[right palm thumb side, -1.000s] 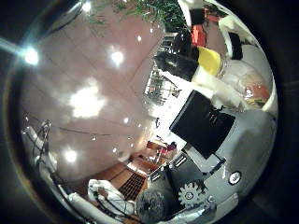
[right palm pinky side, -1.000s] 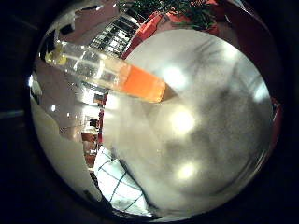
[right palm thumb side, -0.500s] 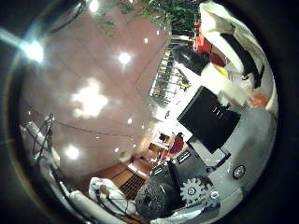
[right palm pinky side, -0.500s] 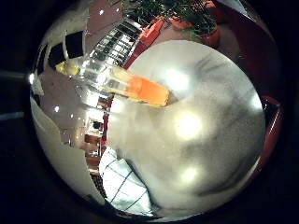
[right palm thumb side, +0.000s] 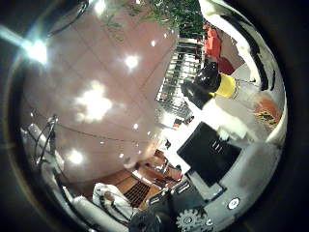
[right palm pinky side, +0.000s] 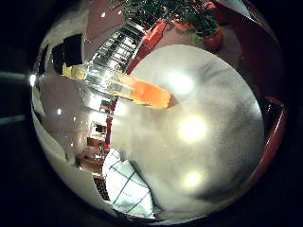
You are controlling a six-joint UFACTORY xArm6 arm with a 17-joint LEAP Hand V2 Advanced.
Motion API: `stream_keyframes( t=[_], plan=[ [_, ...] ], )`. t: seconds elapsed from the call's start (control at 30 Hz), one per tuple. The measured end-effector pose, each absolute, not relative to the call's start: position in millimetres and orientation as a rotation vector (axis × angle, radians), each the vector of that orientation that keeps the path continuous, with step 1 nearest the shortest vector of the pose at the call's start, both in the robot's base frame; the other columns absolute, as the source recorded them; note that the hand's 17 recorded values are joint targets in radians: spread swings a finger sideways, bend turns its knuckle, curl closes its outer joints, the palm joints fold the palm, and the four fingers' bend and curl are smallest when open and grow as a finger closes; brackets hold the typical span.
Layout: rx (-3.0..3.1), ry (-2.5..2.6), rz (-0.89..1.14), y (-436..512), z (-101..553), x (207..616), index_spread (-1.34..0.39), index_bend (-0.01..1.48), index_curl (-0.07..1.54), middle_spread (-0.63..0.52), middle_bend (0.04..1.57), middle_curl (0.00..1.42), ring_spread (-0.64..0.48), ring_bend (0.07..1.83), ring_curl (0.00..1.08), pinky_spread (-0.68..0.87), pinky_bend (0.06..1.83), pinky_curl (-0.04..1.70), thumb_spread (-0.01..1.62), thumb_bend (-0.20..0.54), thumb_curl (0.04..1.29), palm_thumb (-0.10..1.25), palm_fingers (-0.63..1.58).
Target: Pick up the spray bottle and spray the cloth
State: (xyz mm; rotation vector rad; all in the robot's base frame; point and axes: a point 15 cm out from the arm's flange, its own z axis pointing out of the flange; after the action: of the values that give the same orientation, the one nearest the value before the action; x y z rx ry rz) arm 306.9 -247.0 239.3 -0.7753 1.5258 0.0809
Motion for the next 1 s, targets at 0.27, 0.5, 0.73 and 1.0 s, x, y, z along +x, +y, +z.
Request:
stream_keyframes(
  t=[0.27,0.5,0.73,1.0],
  plan=[
    [-0.776,1.527,0.081,-247.9,238.9,307.2,-0.33,0.22,0.79,-0.13,0.61,0.72,-0.21,1.15,0.59,-0.3,0.85,0.92,1.07,-0.023,0.51,0.77,0.16],
    [-0.771,1.531,0.087,-247.3,235.2,307.7,-0.28,0.22,0.61,-0.02,0.45,0.55,-0.04,0.83,0.45,0.06,0.58,0.79,1.08,-0.022,0.48,0.76,0.09],
    [-0.774,1.533,0.096,-245.8,233.5,310.0,-0.28,0.16,0.45,0.03,0.34,0.44,0.09,0.65,0.35,0.31,0.46,0.62,1.07,-0.025,0.46,0.73,0.08],
    [-0.785,1.544,0.131,-241.0,225.6,321.3,-0.24,0.15,0.33,0.09,0.29,0.38,0.16,0.56,0.29,0.37,0.43,0.49,1.08,-0.025,0.43,0.72,0.09]
  ],
)
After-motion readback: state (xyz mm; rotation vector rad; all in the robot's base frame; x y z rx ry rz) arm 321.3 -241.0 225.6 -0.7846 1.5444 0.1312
